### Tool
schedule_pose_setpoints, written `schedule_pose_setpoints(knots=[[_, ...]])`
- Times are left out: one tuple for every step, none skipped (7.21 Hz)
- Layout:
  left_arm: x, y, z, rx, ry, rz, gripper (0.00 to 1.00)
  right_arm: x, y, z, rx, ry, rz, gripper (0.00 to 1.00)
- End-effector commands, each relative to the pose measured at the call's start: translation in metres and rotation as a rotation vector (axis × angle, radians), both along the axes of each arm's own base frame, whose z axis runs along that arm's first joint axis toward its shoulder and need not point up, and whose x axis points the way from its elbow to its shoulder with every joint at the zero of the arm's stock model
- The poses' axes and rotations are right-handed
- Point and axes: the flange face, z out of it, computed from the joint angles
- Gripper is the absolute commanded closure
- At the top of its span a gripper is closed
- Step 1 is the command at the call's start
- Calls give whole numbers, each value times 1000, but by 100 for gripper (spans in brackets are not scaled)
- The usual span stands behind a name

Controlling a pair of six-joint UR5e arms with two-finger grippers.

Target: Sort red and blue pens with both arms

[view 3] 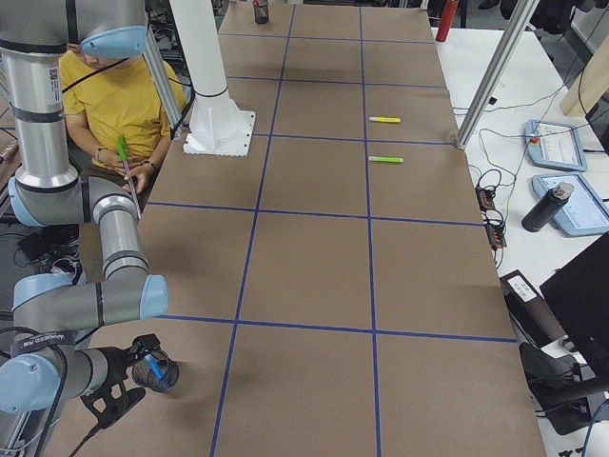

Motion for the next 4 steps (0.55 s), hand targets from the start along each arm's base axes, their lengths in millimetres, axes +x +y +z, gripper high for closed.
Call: schedule_pose_setpoints(knots=[[0, 0, 1, -4, 1, 0, 0, 18, -57, -11, 195, 163, -86, 0], [0, 0, 0, 2, 0, 0, 0, 17, -82, -16, 276, 212, -136, 0], [0, 0, 0, 1, 0, 0, 0, 16, -116, -24, 339, 250, -196, 0], [0, 0, 1, -2, 0, 0, 0, 15, -148, -34, 391, 281, -253, 0]])
